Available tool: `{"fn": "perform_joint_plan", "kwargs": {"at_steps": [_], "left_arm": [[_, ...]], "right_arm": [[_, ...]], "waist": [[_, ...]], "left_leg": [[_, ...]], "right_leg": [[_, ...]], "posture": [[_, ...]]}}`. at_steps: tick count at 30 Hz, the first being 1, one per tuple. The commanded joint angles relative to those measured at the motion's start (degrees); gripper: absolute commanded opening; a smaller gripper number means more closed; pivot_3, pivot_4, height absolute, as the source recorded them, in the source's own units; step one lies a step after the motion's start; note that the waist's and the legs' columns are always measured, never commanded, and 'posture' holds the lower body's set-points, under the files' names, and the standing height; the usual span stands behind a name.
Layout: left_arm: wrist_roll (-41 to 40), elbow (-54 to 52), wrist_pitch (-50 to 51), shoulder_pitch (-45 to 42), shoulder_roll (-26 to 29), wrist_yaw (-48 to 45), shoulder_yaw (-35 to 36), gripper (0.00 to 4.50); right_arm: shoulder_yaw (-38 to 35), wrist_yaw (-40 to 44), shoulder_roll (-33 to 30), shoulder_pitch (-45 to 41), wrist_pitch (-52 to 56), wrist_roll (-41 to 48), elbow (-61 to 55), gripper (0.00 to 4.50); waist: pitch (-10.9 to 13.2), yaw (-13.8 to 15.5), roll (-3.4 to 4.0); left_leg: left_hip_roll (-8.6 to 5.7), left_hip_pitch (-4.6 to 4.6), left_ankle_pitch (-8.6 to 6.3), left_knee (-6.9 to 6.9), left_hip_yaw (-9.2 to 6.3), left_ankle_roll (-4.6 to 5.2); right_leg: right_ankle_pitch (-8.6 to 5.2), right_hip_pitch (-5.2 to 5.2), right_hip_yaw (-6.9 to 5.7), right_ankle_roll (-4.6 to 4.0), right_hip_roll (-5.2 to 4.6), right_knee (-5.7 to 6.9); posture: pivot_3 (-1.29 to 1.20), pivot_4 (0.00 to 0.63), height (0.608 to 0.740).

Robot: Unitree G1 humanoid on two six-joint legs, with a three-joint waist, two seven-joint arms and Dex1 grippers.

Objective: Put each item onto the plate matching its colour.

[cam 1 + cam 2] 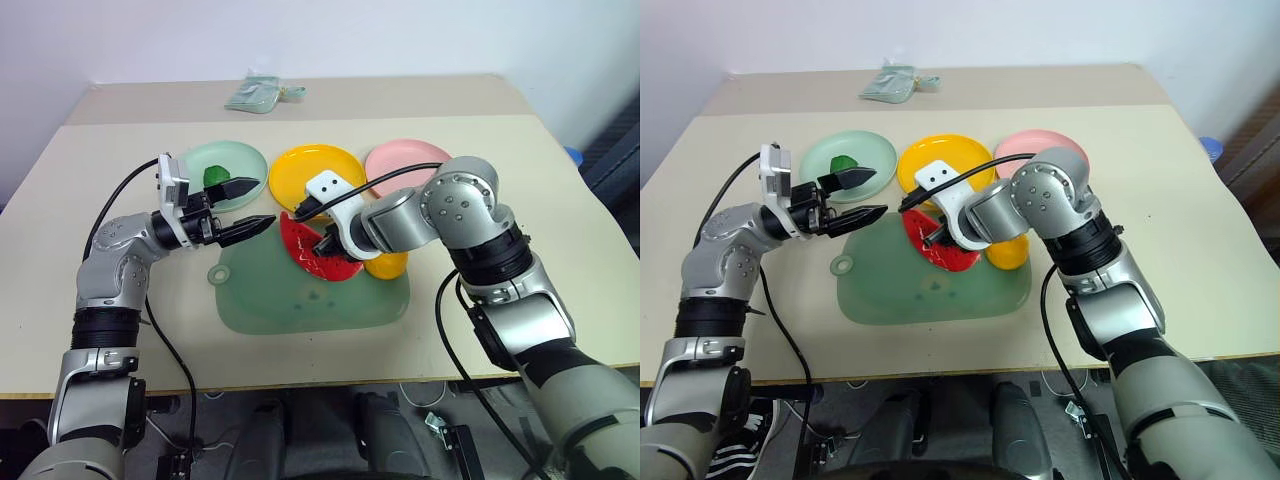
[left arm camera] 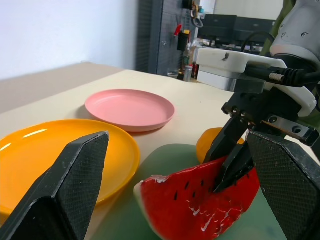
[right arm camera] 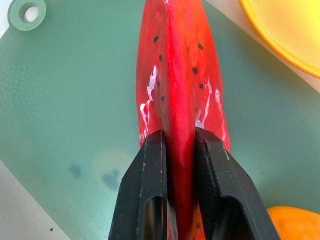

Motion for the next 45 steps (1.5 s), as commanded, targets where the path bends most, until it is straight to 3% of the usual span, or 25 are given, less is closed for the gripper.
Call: {"fn": "perform_joint_plan", "kwargs": {"at_steps": [1, 7, 13, 18, 25, 34, 44, 45], "left_arm": [[-1.12, -1.89, -0.38, -0.21, 0.50, 0.19, 1.63, 4.50], [-2.18, -3.22, 1.13, 0.99, 1.37, -0.99, 1.79, 4.50], [-2.69, -3.06, 1.68, 1.32, 3.10, -1.87, 2.56, 4.50], [-0.62, -1.67, -1.57, 0.76, 1.60, 0.02, 2.44, 4.50], [1.05, -3.74, 1.22, 2.46, 1.60, 1.53, -0.72, 4.50], [4.13, -3.44, -0.09, 1.74, 4.21, 1.15, -2.31, 4.50], [3.56, -4.27, 0.47, 2.38, 4.16, 1.16, -1.78, 4.50], [3.46, -4.46, 0.59, 2.46, 4.11, 1.23, -1.75, 4.50]], "right_arm": [[-4.59, 4.27, 1.87, -1.14, 0.39, 0.02, -0.26, 0.53], [-9.86, 10.34, 1.17, -4.47, 0.39, -1.71, 2.62, 0.53], [-11.04, 17.96, -3.48, -8.32, -2.66, -10.18, 4.67, 0.53], [-6.74, 24.89, -10.51, -9.96, -12.66, -22.27, 10.10, 0.53], [-3.14, 34.24, -14.97, -7.86, -32.55, -38.36, 22.88, 0.53], [-5.04, 37.99, -13.96, -5.52, -52.87, -52.00, 37.43, 0.53], [-10.76, 39.92, -10.99, -6.96, -58.75, -55.30, 48.09, 0.53], [-11.21, 40.49, -10.79, -7.03, -58.67, -55.33, 48.29, 0.86]], "waist": [[0.00, -0.01, 0.00], [0.00, 0.03, 0.00], [0.01, 0.06, 0.01], [0.01, 0.09, 0.01], [0.02, -0.06, 0.02], [0.04, -0.05, 0.05], [0.04, -0.06, 0.05], [0.04, -0.06, 0.06]], "left_leg": [[0.00, 0.00, 0.00, 0.00, 0.00, 0.00], [-0.01, 0.00, 0.00, 0.00, 0.00, 0.00], [-0.01, 0.00, 0.00, -0.01, 0.00, 0.00], [-0.02, 0.00, 0.00, -0.02, 0.03, 0.00], [-0.03, 0.00, 0.00, -0.08, 0.10, 0.00], [-0.03, 0.00, 0.00, -0.08, 0.13, -0.01], [-0.03, 0.00, 0.00, -0.08, 0.12, -0.01], [-0.03, 0.00, 0.00, -0.08, 0.12, -0.01]], "right_leg": [[0.00, 0.00, 0.00, 0.00, 0.00, 0.00], [0.00, 0.00, 0.00, 0.00, -0.01, 0.00], [0.00, -0.01, 0.00, 0.00, -0.01, -0.01], [0.00, -0.01, 0.00, 0.00, -0.01, -0.03], [0.00, -0.04, 0.03, 0.00, -0.01, -0.04], [0.00, -0.06, 0.05, 0.01, -0.01, -0.05], [0.00, -0.06, 0.05, 0.00, -0.01, -0.03], [0.00, -0.06, 0.05, 0.00, -0.01, -0.03]], "posture": [[0.00, 0.150, 0.740], [0.00, 0.150, 0.740], [0.00, 0.150, 0.740], [0.00, 0.150, 0.740], [0.00, 0.150, 0.740], [0.00, 0.150, 0.740], [0.00, 0.150, 0.740], [0.00, 0.150, 0.740]]}}
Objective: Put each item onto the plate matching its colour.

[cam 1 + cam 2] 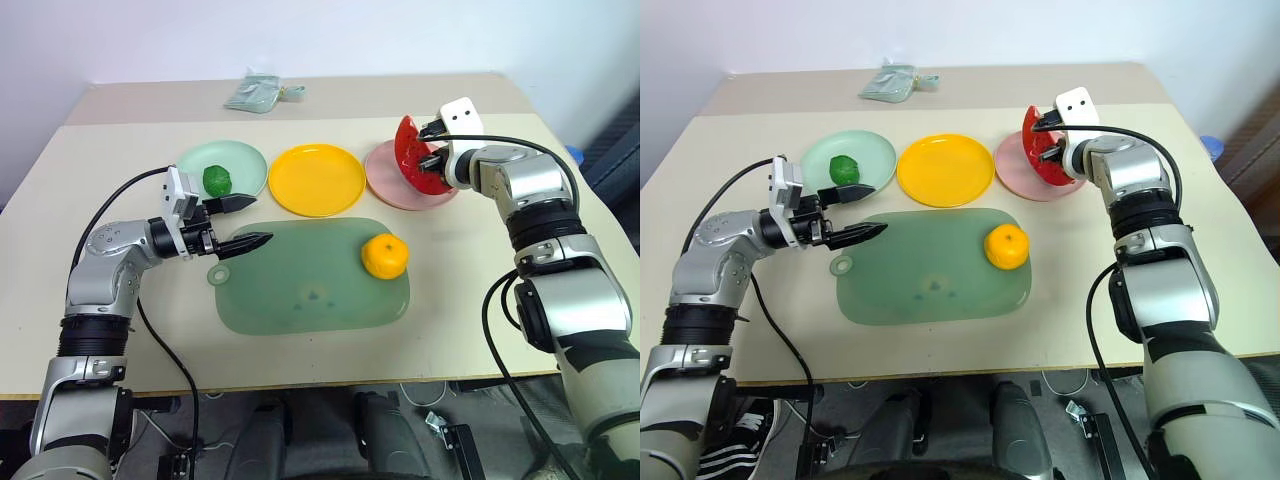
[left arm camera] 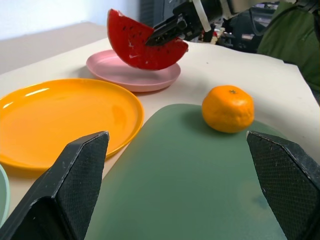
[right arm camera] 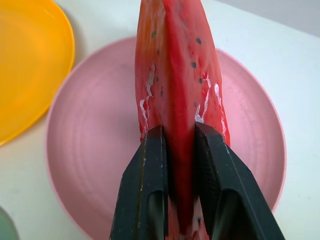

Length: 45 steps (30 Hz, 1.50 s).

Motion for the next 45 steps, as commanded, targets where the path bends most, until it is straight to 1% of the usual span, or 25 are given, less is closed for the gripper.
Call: {"fn": "perform_joint_plan", "kwargs": {"at_steps": [1, 2, 3, 4, 5, 6, 7, 8, 9, 12, 14, 15, 17, 21, 23, 25, 27, 29, 32, 39, 45], "left_arm": [[-0.59, -2.22, -0.49, -0.01, 0.45, 0.22, 1.04, 4.50], [-0.63, -2.32, -0.58, 0.06, 0.42, 0.25, 1.11, 4.50], [-0.77, -2.41, -0.43, 0.11, 0.39, 0.27, 1.18, 4.50], [-0.86, -2.46, -0.33, 0.13, 0.38, 0.29, 1.23, 4.50], [-0.90, -2.51, -0.27, 0.17, 0.39, 0.30, 1.25, 4.50], [-0.84, -2.53, -0.41, 0.20, 0.39, 0.34, 1.26, 4.50], [-0.85, -2.63, -0.41, 0.26, 0.40, 0.36, 1.27, 4.50], [-0.91, -2.71, -0.33, 0.30, 0.40, 0.36, 1.28, 4.50], [-1.13, -2.85, -0.52, 0.33, 0.33, 0.18, 1.40, 4.50], [-1.67, -3.33, -0.28, 0.52, 0.84, -0.57, 1.69, 4.50], [-2.00, -3.63, 0.05, 0.74, 1.15, -0.94, 2.00, 4.50], [-2.19, -3.77, 0.41, 0.86, 1.53, -1.51, 2.04, 4.50], [-2.40, -3.90, 0.86, 1.05, 2.08, -2.38, 2.07, 4.50], [-2.43, -4.00, 1.80, 1.42, 3.76, -4.76, 1.25, 4.50], [-1.70, -3.78, 1.21, 1.52, 4.30, -5.79, 0.46, 4.50], [-1.56, -3.60, 1.23, 1.48, 4.48, -6.35, 0.15, 4.50], [-1.77, -3.64, 1.58, 1.32, 4.25, -6.34, 0.14, 4.50], [-1.90, -3.88, 1.84, 1.19, 3.96, -6.21, 0.05, 4.50], [-2.17, -4.71, 2.35, 1.40, 3.60, -6.11, -0.15, 4.50], [-1.76, -5.21, 2.43, 2.05, 3.94, -6.60, -0.30, 4.50], [-1.40, -6.28, 2.30, 3.35, 4.64, -7.11, -0.37, 4.50]], "right_arm": [[-2.27, 1.35, 0.18, -2.47, -2.08, -1.36, 0.21, 1.27], [-2.21, 1.57, 0.18, -2.48, -2.49, -2.00, 0.14, 1.60], [-2.21, 1.62, 0.04, -2.49, -3.18, -2.67, -0.04, 2.03], [-2.26, 1.60, -0.04, -2.50, -3.73, -3.23, -0.12, 2.52], [-2.77, 1.59, -0.10, -2.65, -3.77, -3.29, -0.10, 3.16], [-3.47, 1.22, -0.24, -2.87, -3.89, -3.23, -0.11, 3.55], [-4.10, 1.01, -0.43, -3.02, -4.36, -3.22, -0.28, 4.06], [-4.59, 1.32, -0.66, -3.17, -4.55, -3.16, -0.71, 4.44], [-6.21, 2.08, -0.98, -3.40, -4.93, -1.95, -2.26, 4.44], [-9.43, 9.13, -2.37, -1.97, -0.95, 2.86, -11.53, 4.44], [-10.43, 13.28, -3.45, 0.64, 1.76, 5.42, -19.31, 4.44], [-10.40, 16.14, -4.45, 2.72, 4.28, 7.52, -25.19, 4.44], [-10.50, 19.46, -5.71, 5.80, 8.72, 10.49, -33.37, 4.44], [-5.97, 26.05, -10.84, 17.72, 15.38, 14.69, -54.43, 4.44], [-5.00, 27.16, -12.27, 22.48, 17.85, 16.50, -61.14, 4.44], [-3.38, 27.68, -13.78, 25.90, 17.62, 15.90, -65.33, 4.44], [-2.44, 27.85, -14.85, 28.56, 18.18, 15.85, -67.70, 4.44], [-1.83, 26.08, -14.74, 29.65, 19.53, 14.92, -67.33, 4.44], [1.41, 25.03, -16.07, 31.12, 17.52, 10.93, -66.54, 4.44], [3.85, 23.70, -15.55, 31.71, 16.80, 7.71, -63.10, 4.44], [4.67, 23.09, -13.57, 32.24, 17.39, 6.99, -60.33, 4.44]], "waist": [[0.00, 0.00, 0.00], [0.00, 0.00, 0.01], [0.00, 0.00, 0.01], [0.00, -0.01, 0.01], [0.00, -0.01, 0.01], [0.00, -0.01, 0.01], [0.00, 0.00, 0.01], [0.00, 0.01, 0.01], [0.00, 0.03, 0.01], [0.08, 0.03, 0.12], [0.08, 0.05, 0.12], [0.08, 0.05, 0.12], [0.07, 0.09, 0.11], [0.07, 0.40, 0.10], [0.07, 0.32, 0.10], [0.07, 0.31, 0.10], [0.07, 0.33, 0.10], [0.06, 0.35, 0.08], [0.06, 0.38, 0.07], [0.05, 0.40, 0.07], [0.05, 0.39, 0.07]], "left_leg": [[0.00, 0.00, 0.00, 0.00, 0.00, 0.00], [0.00, 0.00, 0.00, 0.00, 0.00, 0.00], [0.00, 0.00, 0.00, 0.00, 0.00, 0.00], [0.00, 0.00, 0.00, 0.00, 0.00, 0.00], [0.00, 0.00, 0.00, 0.00, 0.00, 0.00], [0.00, 0.00, 0.00, 0.01, 0.00, 0.00], [0.00, 0.00, 0.00, 0.01, 0.00, 0.00], [0.00, 0.00, 0.00, 0.01, 0.00, -0.01], [0.00, 0.00, 0.00, 0.01, 0.00, -0.01], [0.00, -0.01, 0.00, 0.01, 0.00, -0.01], [-0.01, -0.01, 0.00, 0.00, -0.03, -0.01], [0.00, -0.01, 0.00, 0.00, -0.04, -0.01], [0.00, -0.01, 0.00, 0.01, -0.07, 0.00], [-0.01, 0.00, 0.00, 0.08, -0.09, 0.00], [-0.01, 0.00, 0.00, 0.11, -0.07, 0.00], [-0.01, 0.00, 0.00, 0.16, -0.06, 0.00], [-0.01, 0.01, 0.00, 0.16, -0.07, 0.00], [-0.01, 0.01, 0.00, 0.16, -0.07, 0.00], [-0.01, 0.02, 0.00, 0.16, -0.07, 0.00], [-0.01, 0.02, 0.00, 0.16, -0.07, 0.00], [-0.01, 0.02, 0.00, 0.16, -0.07, 0.00]], "right_leg": [[0.00, 0.00, 0.00, 0.00, 0.00, 0.00], [0.00, 0.00, 0.00, 0.00, 0.00, 0.00], [0.00, 0.00, 0.00, 0.00, 0.00, 0.00], [0.00, 0.00, 0.00, 0.00, 0.00, 0.00], [0.00, 0.00, 0.00, 0.00, 0.00, 0.01], [0.00, 0.00, 0.00, 0.00, 0.00, 0.01], [0.00, 0.00, 0.00, 0.00, 0.00, 0.01], [0.00, 0.00, 0.00, 0.00, 0.00, 0.01], [0.00, 0.00, 0.00, 0.00, 0.00, 0.01], [0.00, 0.00, 0.00, 0.00, 0.00, 0.01], [0.00, 0.00, -0.01, 0.00, 0.00, 0.01], [0.00, 0.00, -0.01, 0.00, 0.00, 0.03], [0.00, 0.01, -0.03, 0.00, 0.01, 0.02], [0.00, 0.08, -0.04, 0.01, -0.01, 0.01], [0.00, 0.09, -0.04, 0.01, -0.02, 0.00], [0.00, 0.09, -0.03, 0.02, -0.02, 0.04], [0.00, 0.09, -0.03, 0.01, -0.02, 0.03], [0.00, 0.10, -0.03, 0.02, -0.02, 0.02], [0.00, 0.10, -0.03, 0.01, -0.02, 0.03], [0.00, 0.10, -0.03, 0.01, -0.02, 0.03], [0.00, 0.10, -0.03, 0.01, -0.02, 0.03]], "posture": [[0.00, 0.150, 0.740], [0.00, 0.150, 0.740], [0.00, 0.150, 0.740], [0.00, 0.150, 0.740], [0.00, 0.150, 0.740], [0.00, 0.150, 0.740], [0.00, 0.150, 0.740], [0.00, 0.150, 0.740], [0.00, 0.150, 0.740], [0.00, 0.150, 0.740], [0.00, 0.150, 0.740], [0.00, 0.150, 0.740], [0.00, 0.150, 0.740], [0.00, 0.150, 0.740], [0.00, 0.150, 0.740], [0.00, 0.150, 0.740], [0.00, 0.150, 0.740], [0.00, 0.150, 0.740], [0.00, 0.150, 0.740], [0.00, 0.150, 0.740], [0.00, 0.150, 0.740]]}}
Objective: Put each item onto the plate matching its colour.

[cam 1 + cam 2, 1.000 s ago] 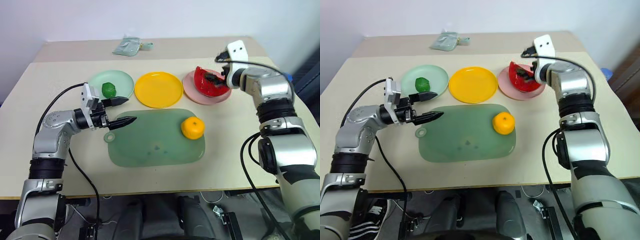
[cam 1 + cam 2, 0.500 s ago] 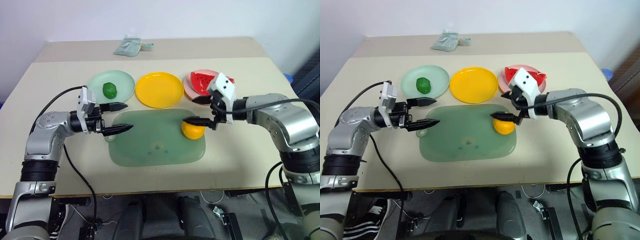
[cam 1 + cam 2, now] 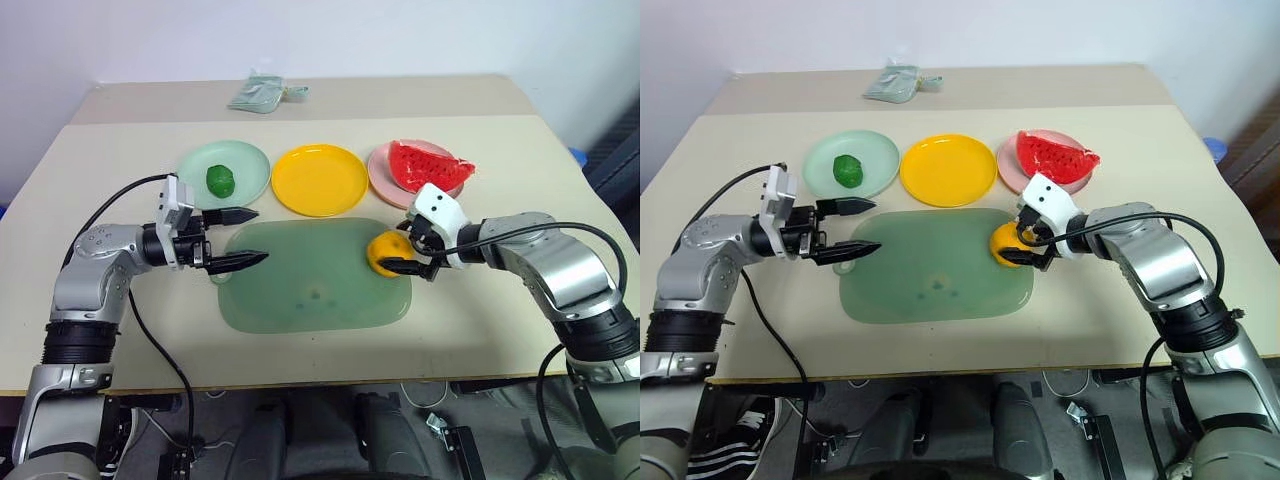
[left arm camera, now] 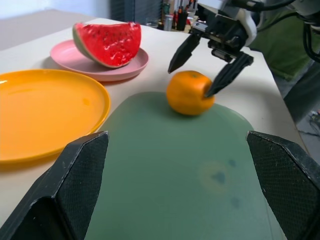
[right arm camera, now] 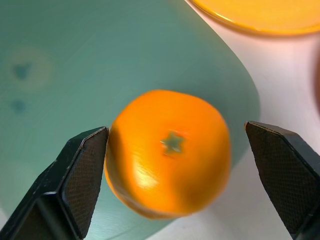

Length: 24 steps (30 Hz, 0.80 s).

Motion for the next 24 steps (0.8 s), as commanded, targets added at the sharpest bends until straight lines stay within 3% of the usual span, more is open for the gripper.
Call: {"fn": "perform_joint_plan", "kwargs": {"at_steps": [1, 6, 10, 11, 15, 18, 24], "left_arm": [[-0.04, -2.31, -0.56, 0.63, 1.23, -0.59, 0.17, 4.50], [-0.39, -3.04, -0.58, 1.13, 1.53, -1.18, 0.38, 4.50], [-0.14, -2.84, -0.93, 1.07, 1.42, -0.91, 0.47, 4.50], [-0.09, -2.75, -1.17, 1.04, 1.30, -0.72, 0.58, 4.50], [0.85, -0.87, -4.47, -0.01, -0.50, 2.52, 1.78, 4.50], [2.47, 1.56, -7.29, -1.50, -2.07, 6.97, 2.67, 4.50], [6.48, 5.33, -11.40, -3.07, -4.20, 15.04, 2.49, 4.50]], "right_arm": [[0.22, -0.07, 1.37, 0.27, 0.37, -0.07, 0.59, 4.44], [0.29, 1.05, 1.94, 0.09, 2.46, 0.88, 1.46, 4.44], [0.27, 0.83, 2.34, -0.30, 2.17, 0.53, 1.84, 3.39], [0.33, 0.60, 2.38, -0.54, 1.92, 0.20, 1.89, 3.31], [-1.13, -0.07, 3.75, -2.94, 2.28, 0.78, 2.63, 3.31], [-3.68, -2.77, 8.11, -8.24, 2.07, 1.46, 5.87, 3.31], [-2.47, -12.46, 19.15, -19.86, -11.05, -5.78, 24.51, 3.31]], "waist": [[0.00, -0.01, -0.01], [-0.01, 0.07, -0.02], [-0.02, 0.06, -0.03], [-0.02, 0.04, -0.04], [-0.02, 0.02, -0.04], [-0.02, -0.12, -0.04], [-0.02, -0.28, -0.03]], "left_leg": [[0.00, 0.00, 0.00, 0.00, 0.00, 0.00], [0.00, 0.00, 0.00, 0.01, 0.00, 0.00], [0.00, 0.01, 0.00, 0.01, -0.01, 0.00], [0.00, 0.02, 0.00, 0.01, -0.01, 0.00], [0.00, 0.02, 0.00, 0.01, -0.01, 0.00], [0.00, 0.02, 0.00, 0.02, 0.00, 0.00], [0.00, 0.03, 0.00, -0.01, 0.00, -0.01]], "right_leg": [[0.00, 0.00, 0.00, 0.00, 0.00, 0.00], [0.00, 0.01, 0.00, 0.00, 0.00, 0.00], [0.00, 0.02, 0.00, 0.00, 0.00, 0.00], [0.00, 0.02, 0.00, 0.00, 0.00, 0.00], [0.00, 0.02, 0.00, 0.00, 0.00, 0.00], [0.00, 0.02, 0.00, 0.00, 0.00, 0.01], [0.01, -0.02, 0.00, -0.01, 0.01, 0.05]], "posture": [[0.00, 0.150, 0.740], [0.00, 0.150, 0.740], [0.00, 0.150, 0.740], [0.00, 0.150, 0.740], [0.00, 0.150, 0.740], [0.00, 0.150, 0.740], [0.00, 0.150, 0.740]]}}
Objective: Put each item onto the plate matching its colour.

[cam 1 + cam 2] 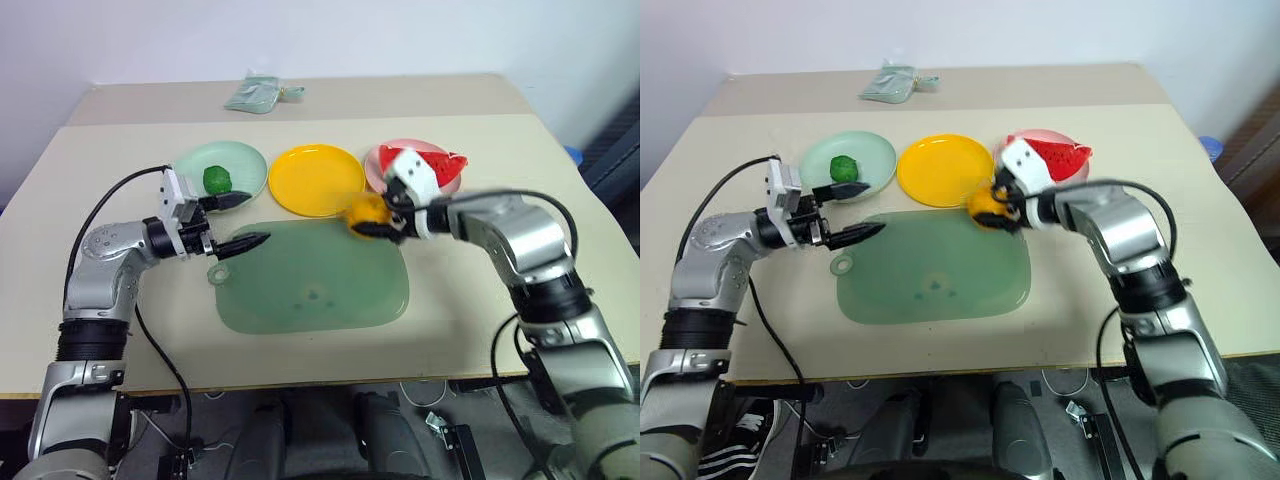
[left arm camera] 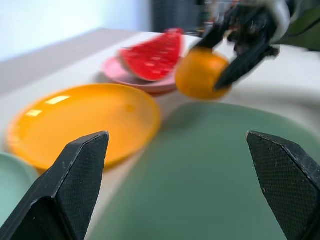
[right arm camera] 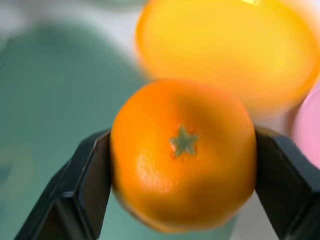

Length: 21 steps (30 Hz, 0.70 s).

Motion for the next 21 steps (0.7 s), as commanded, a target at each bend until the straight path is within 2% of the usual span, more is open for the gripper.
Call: {"fn": "perform_joint_plan", "kwargs": {"at_steps": [1, 5, 10, 12, 14, 21], "left_arm": [[2.79, 1.33, -2.77, -1.22, -0.56, 5.22, 1.17, 4.50], [3.79, 1.30, -2.31, -0.50, -4.78, 14.11, 1.91, 4.50], [2.63, -2.02, -2.42, 2.55, -6.85, 16.06, 2.50, 4.50], [2.63, -2.29, -3.00, 3.32, -6.46, 16.08, 2.94, 4.50], [2.46, -2.22, -3.64, 4.18, -5.88, 15.77, 3.60, 4.50], [1.63, -2.00, -6.05, 6.15, -5.21, 13.53, 3.98, 4.50]], "right_arm": [[-1.10, -6.11, 5.39, -5.87, -8.71, -4.34, 11.64, 3.31], [-2.44, -12.53, 14.00, -13.87, -18.96, -7.24, 30.43, 3.31], [-2.63, -15.48, 19.00, -18.76, -29.37, -10.21, 46.11, 3.31], [-3.26, -15.39, 19.63, -19.46, -31.72, -10.57, 49.53, 3.31], [-4.16, -14.87, 19.95, -19.94, -33.19, -10.47, 51.52, 4.36], [-7.07, -13.57, 18.41, -20.28, -35.92, -10.23, 50.39, 4.45]], "waist": [[0.00, 0.04, 0.00], [0.00, 0.12, 0.00], [0.00, -0.09, 0.01], [0.00, -0.02, 0.01], [0.00, -0.06, 0.01], [0.00, -0.23, 0.02]], "left_leg": [[0.00, 0.00, 0.00, -0.01, 0.01, 0.00], [-0.03, 0.00, 0.02, 0.00, 0.01, -0.04], [-0.02, -0.01, 0.03, -0.10, 0.01, -0.06], [-0.02, -0.01, 0.03, -0.11, 0.01, -0.06], [-0.03, -0.01, 0.04, -0.10, 0.01, -0.08], [-0.02, 0.00, 0.04, -0.12, 0.01, -0.08]], "right_leg": [[0.00, 0.00, 0.00, 0.00, 0.00, 0.00], [0.01, -0.01, 0.01, 0.00, -0.03, 0.02], [0.01, -0.08, 0.02, -0.01, -0.02, 0.06], [0.01, -0.08, 0.02, -0.01, -0.02, 0.05], [0.01, -0.07, 0.02, -0.01, -0.02, 0.05], [0.01, -0.10, 0.02, -0.01, -0.01, 0.07]], "posture": [[0.00, 0.150, 0.740], [0.00, 0.150, 0.740], [0.00, 0.150, 0.740], [0.00, 0.150, 0.740], [0.00, 0.150, 0.740], [0.00, 0.150, 0.740]]}}
